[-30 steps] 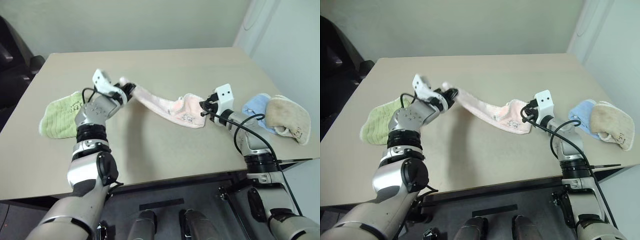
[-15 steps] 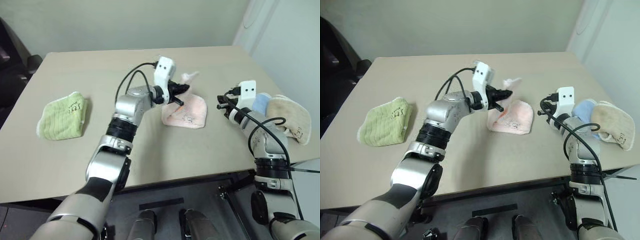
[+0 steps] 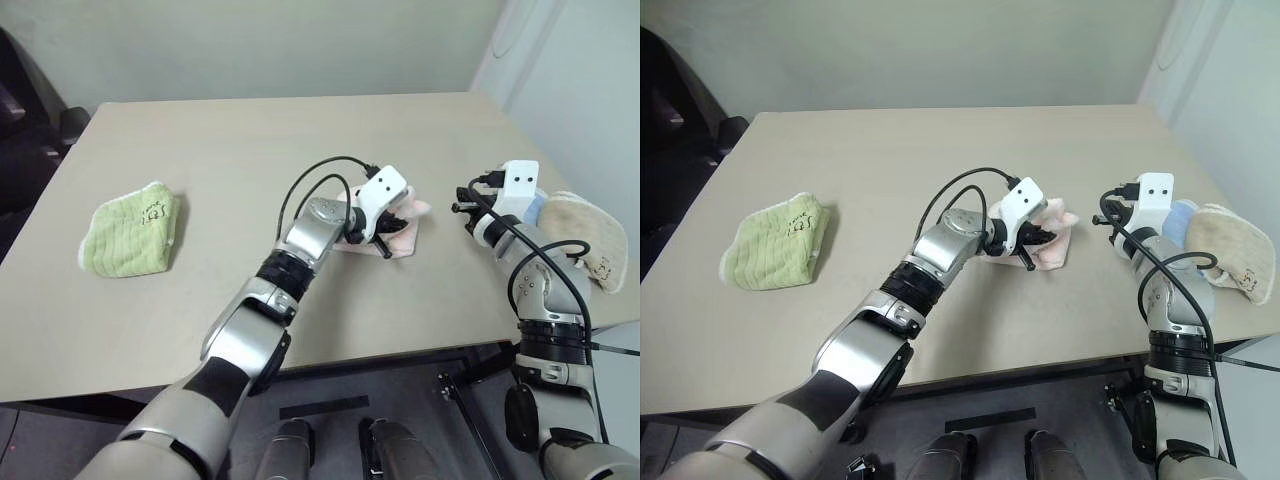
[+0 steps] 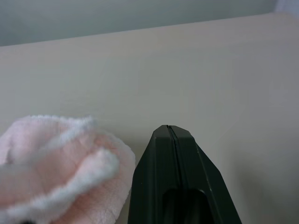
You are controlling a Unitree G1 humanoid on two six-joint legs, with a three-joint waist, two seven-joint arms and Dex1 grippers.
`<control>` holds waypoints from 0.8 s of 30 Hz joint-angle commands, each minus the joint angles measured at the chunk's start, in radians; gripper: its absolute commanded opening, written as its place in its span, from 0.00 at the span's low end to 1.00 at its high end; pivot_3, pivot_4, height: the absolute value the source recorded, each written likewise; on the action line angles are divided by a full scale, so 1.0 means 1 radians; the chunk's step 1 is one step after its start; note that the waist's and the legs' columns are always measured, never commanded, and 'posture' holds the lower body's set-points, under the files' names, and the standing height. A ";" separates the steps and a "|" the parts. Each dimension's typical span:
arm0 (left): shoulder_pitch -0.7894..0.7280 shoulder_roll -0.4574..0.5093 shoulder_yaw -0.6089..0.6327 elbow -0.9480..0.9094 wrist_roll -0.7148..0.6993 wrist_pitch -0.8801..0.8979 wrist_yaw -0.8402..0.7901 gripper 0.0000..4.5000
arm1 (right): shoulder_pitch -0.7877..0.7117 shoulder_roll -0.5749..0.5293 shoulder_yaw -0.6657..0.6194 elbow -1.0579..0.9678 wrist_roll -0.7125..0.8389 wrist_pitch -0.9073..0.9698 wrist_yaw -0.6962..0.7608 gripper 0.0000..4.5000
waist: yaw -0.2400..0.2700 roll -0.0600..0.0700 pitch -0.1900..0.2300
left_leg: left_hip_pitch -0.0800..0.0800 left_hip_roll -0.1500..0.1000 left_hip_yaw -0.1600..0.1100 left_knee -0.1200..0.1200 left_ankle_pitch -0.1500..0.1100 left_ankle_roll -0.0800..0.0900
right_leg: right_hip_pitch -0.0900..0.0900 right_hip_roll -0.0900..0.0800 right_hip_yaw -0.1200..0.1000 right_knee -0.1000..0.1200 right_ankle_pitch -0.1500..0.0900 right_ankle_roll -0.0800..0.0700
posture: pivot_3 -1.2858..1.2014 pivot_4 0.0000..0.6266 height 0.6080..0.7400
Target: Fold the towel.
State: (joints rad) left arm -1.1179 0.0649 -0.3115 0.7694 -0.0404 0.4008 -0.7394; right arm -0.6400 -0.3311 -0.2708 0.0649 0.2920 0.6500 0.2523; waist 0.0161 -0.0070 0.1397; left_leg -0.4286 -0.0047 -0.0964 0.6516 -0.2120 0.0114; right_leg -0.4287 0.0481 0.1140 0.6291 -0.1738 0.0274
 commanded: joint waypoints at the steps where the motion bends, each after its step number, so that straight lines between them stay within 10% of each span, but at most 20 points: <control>1: 0.016 -0.011 0.000 0.000 0.017 -0.003 -0.015 0.01 | -0.007 -0.010 -0.018 -0.047 0.017 -0.011 -0.012 0.00 | 0.000 0.000 0.000 | 0.000 0.000 0.000 0.000 0.000 0.000 | 0.000 0.000 0.000 0.000 0.000 0.000 | 0.52 0.24 1.00; 7: 0.012 -0.014 0.060 0.018 -0.012 0.011 -0.011 0.15 | -0.016 -0.009 -0.003 -0.033 0.013 -0.016 -0.006 0.00 | 0.001 0.000 0.000 | -0.001 0.000 0.000 0.004 -0.001 0.001 | 0.000 0.000 0.000 0.001 0.001 0.001 | 0.52 0.24 1.00; 14: 0.007 -0.021 0.158 -0.023 -0.087 0.105 -0.039 0.70 | -0.025 -0.006 0.009 -0.021 0.011 -0.020 -0.004 0.00 | 0.001 0.000 0.000 | -0.003 0.000 0.000 0.012 -0.004 0.005 | 0.002 0.000 0.000 0.001 0.003 0.004 | 0.52 0.24 1.00; 24: -0.026 0.055 0.345 -0.192 -0.318 0.338 -0.144 0.70 | -0.032 -0.019 0.019 -0.014 0.003 -0.023 0.004 0.00 | 0.002 0.000 0.000 | -0.005 0.000 0.000 0.015 -0.004 0.005 | 0.001 0.000 0.000 0.001 0.005 0.005 | 0.52 0.24 1.00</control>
State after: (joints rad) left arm -1.0985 0.1100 -0.0188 0.6384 -0.2973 0.7072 -0.8664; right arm -0.6446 -0.3315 -0.2545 0.0721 0.2904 0.6466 0.2489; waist 0.0178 -0.0068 0.1396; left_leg -0.4338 -0.0049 -0.0963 0.6664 -0.2162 0.0168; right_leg -0.4282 0.0482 0.1136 0.6304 -0.1686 0.0319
